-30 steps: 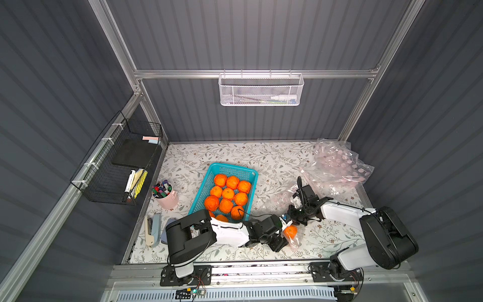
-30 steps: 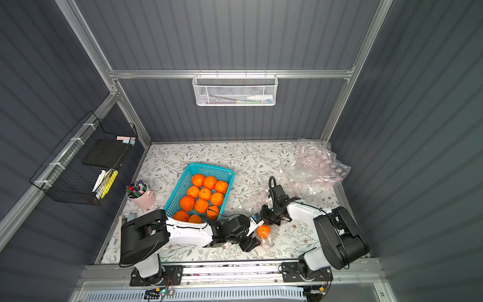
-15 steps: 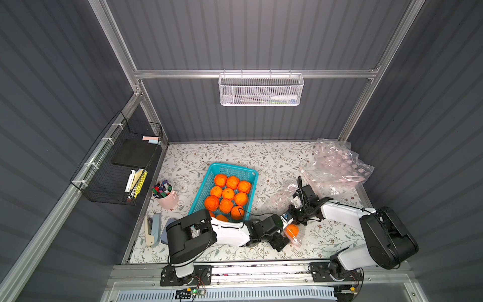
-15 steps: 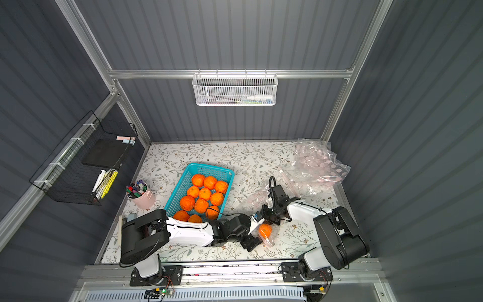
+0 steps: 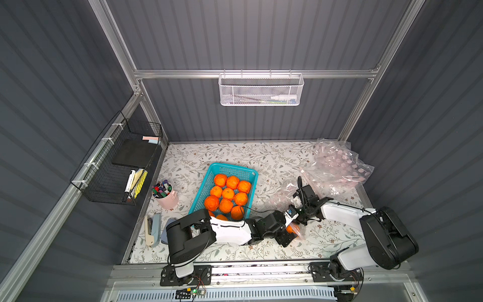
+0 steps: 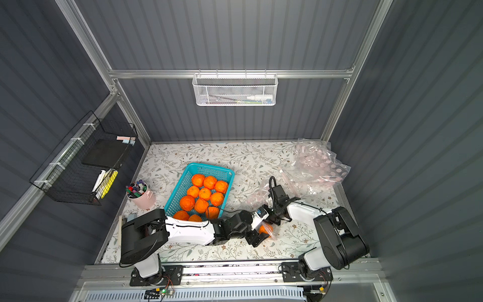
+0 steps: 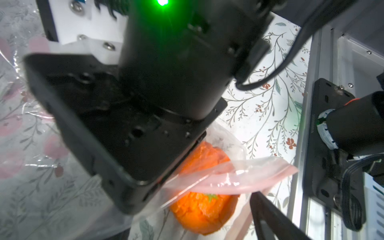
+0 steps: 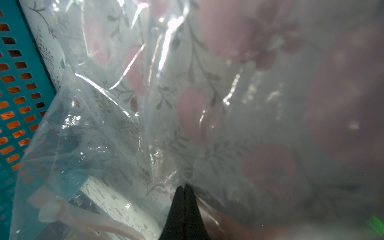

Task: Open the zip-top bag and take out the orange
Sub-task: Pick up the orange from the zipper food storage bag.

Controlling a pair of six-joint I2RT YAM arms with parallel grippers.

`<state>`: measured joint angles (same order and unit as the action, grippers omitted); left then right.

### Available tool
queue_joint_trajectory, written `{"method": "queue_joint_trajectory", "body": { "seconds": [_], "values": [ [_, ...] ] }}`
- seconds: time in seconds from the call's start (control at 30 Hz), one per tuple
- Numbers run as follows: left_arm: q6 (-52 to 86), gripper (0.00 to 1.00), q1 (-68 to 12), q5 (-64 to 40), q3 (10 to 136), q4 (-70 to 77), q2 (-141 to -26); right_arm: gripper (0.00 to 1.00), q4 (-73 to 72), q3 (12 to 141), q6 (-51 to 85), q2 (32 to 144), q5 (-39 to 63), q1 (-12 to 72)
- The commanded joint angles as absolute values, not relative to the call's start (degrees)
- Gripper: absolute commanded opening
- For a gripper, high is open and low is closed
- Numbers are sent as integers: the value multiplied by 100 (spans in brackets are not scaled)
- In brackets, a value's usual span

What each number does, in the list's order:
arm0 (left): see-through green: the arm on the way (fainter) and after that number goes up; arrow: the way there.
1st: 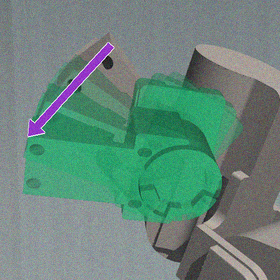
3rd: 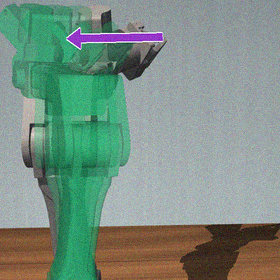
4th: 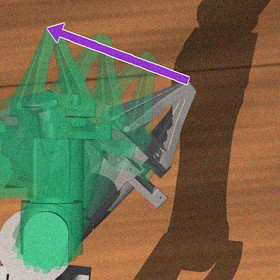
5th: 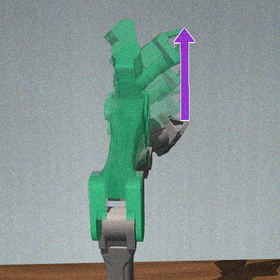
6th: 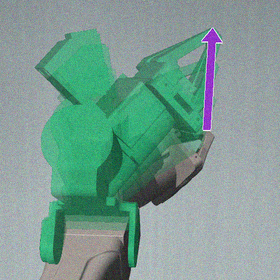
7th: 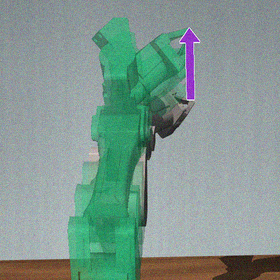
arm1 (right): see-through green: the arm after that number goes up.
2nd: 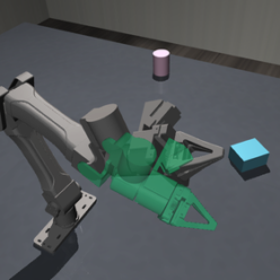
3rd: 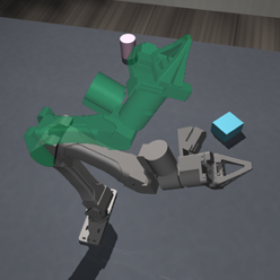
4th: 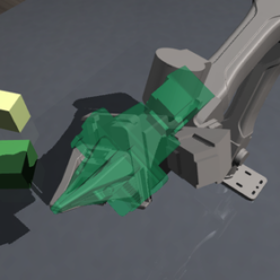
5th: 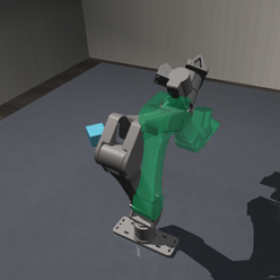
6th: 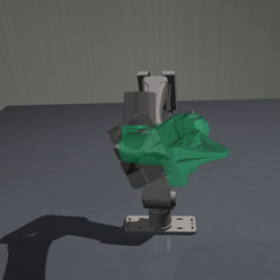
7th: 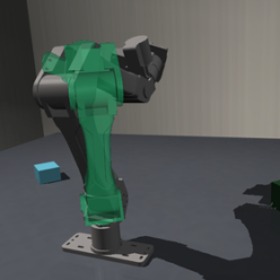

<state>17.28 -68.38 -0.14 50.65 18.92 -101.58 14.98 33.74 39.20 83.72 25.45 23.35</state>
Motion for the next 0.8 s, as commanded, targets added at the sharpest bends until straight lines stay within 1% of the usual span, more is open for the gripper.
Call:
{"method": "queue_joint_trajectory", "body": {
  "seconds": [0.0,0.27,0.37,0.43,0.6,0.7,0.77],
  "values": [
    [1603,88,-6863,-32,5216,2058,-10336,2,2056,3156,4017,8439,2095,2373],
    [1675,88,-6868,-227,5432,1905,-10736,2,2109,3171,3990,8402,2041,2373],
    [1692,86,-6870,-185,5399,1968,-10738,2,2097,3177,3981,8429,2031,2373],
    [1714,82,-6870,-159,5405,1943,-10735,2,2108,3184,3965,8453,2014,2368],
    [1818,65,-6868,-143,5305,1910,-10629,2,2163,3238,3904,8483,1963,2372],
    [1923,62,-6865,-119,5222,1752,-10422,2,2223,3287,3829,8466,1872,2373],
    [1997,61,-6868,-106,5179,1523,-10242,2,2137,3274,3738,8429,1566,2373]
  ]
}}
